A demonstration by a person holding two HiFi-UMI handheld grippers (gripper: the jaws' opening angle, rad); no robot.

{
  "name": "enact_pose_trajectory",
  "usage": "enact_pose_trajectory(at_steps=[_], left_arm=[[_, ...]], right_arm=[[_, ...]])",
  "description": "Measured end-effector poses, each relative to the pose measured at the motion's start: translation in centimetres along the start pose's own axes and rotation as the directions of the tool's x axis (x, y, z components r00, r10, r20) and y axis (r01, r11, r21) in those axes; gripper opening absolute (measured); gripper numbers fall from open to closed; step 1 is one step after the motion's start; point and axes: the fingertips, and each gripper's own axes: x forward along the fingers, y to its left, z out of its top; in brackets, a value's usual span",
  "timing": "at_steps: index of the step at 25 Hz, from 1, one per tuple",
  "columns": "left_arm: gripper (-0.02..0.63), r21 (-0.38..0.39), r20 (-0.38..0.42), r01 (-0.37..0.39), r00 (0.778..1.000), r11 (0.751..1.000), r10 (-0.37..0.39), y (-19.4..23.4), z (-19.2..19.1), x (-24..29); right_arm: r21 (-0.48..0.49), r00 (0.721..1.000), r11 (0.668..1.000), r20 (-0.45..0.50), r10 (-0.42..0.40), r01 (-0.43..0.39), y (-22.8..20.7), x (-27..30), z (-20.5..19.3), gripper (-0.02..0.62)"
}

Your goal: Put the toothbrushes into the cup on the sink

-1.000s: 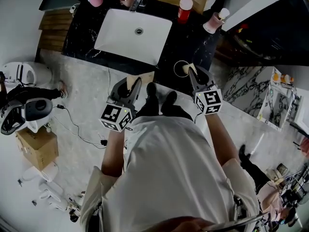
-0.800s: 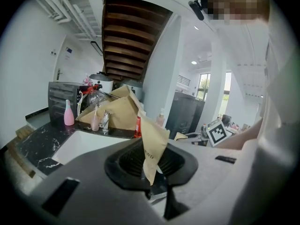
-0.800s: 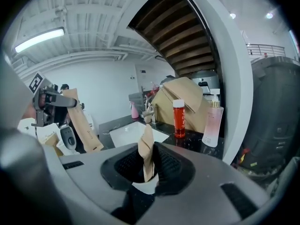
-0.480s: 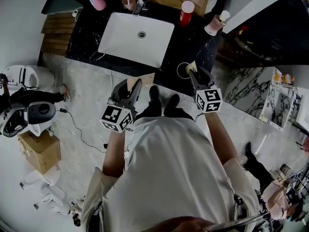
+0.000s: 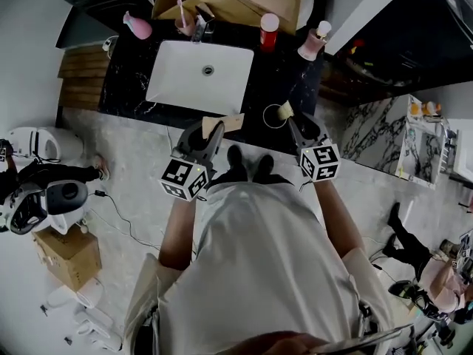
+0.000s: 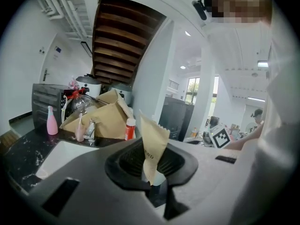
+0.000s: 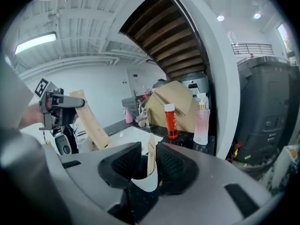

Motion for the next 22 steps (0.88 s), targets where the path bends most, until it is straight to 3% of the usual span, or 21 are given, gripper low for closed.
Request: enact_pose_trajectory(at_steps=[14,22], left_arm=[[0.055,0.053,-0.031,0.190,0.982,0.980,-0.188,-3.9,1.5,5.9],[0.055,0.124,-0.117,0.256,0.963,0.959,-0.242,-5.8,-0.9,9.3]], right_arm=[[0.044,0.993,0.994,0.052,-0.107,0.105,-2.1,-3.7,1.4,0.072],[0.096,0.992,0.992,0.087,-0.087,0.078,-1.7,-5.0,2.1,0.043]])
